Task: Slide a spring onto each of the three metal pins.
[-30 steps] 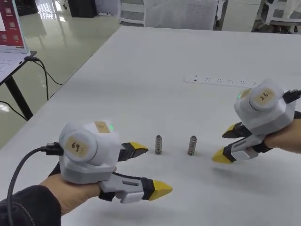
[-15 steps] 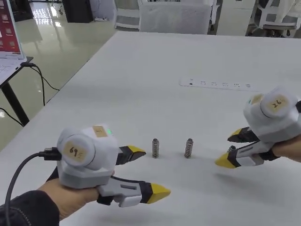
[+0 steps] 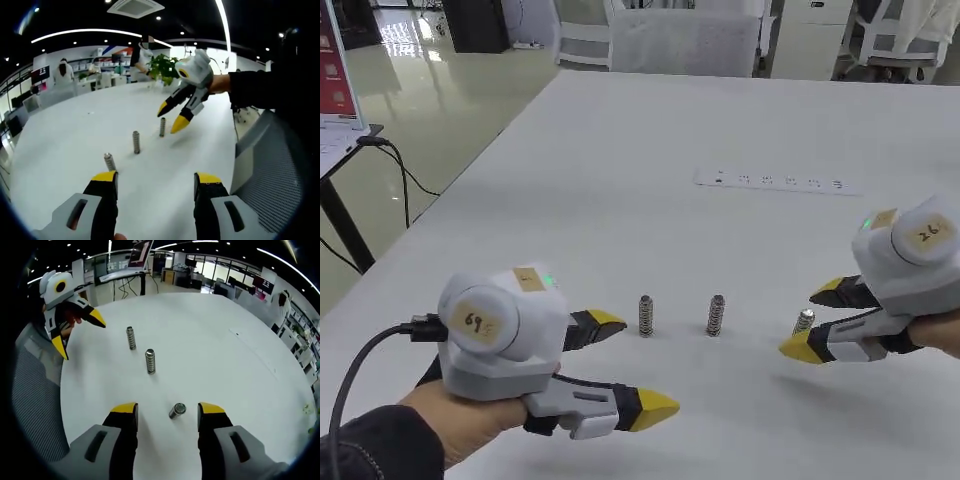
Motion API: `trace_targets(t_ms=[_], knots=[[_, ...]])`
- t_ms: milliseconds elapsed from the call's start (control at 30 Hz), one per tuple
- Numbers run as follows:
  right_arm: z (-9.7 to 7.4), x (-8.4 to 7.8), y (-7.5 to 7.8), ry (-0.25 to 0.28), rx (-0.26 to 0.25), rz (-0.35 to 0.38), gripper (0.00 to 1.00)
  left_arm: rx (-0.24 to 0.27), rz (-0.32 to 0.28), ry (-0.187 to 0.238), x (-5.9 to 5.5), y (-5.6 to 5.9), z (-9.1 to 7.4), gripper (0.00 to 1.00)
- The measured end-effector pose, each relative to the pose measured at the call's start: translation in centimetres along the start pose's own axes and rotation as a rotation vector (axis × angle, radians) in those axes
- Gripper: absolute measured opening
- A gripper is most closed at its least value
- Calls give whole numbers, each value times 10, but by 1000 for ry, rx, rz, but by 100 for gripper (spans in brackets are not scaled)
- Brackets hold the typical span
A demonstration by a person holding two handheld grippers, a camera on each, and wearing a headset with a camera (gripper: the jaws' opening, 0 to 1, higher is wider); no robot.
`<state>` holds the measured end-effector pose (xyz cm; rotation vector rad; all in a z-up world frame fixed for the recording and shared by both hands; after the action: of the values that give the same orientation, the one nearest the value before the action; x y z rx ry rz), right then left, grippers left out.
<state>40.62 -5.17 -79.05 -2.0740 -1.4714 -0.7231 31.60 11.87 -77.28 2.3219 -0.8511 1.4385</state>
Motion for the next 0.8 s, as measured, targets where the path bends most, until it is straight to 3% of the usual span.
trace_targets(t_ms=[467, 800], knots=[[-7, -7, -8, 47, -24, 26, 48, 4, 0, 6, 1, -1, -1, 57], [-10, -8, -13, 110, -53, 59, 51, 14, -9, 14, 2, -5, -2, 57]])
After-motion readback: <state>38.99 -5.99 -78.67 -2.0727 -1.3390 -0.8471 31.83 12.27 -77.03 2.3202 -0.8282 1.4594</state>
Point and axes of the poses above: the centre of the closed fingertips' face, and the gripper's own axes: z roughly forward along the fingers, y roughly to its right, x roughly out of its top, the point moved 3 cm from there along -z, roughly backward along the fingers, and after that the axes turned 13 degrees about x, right-handed, at the moved point
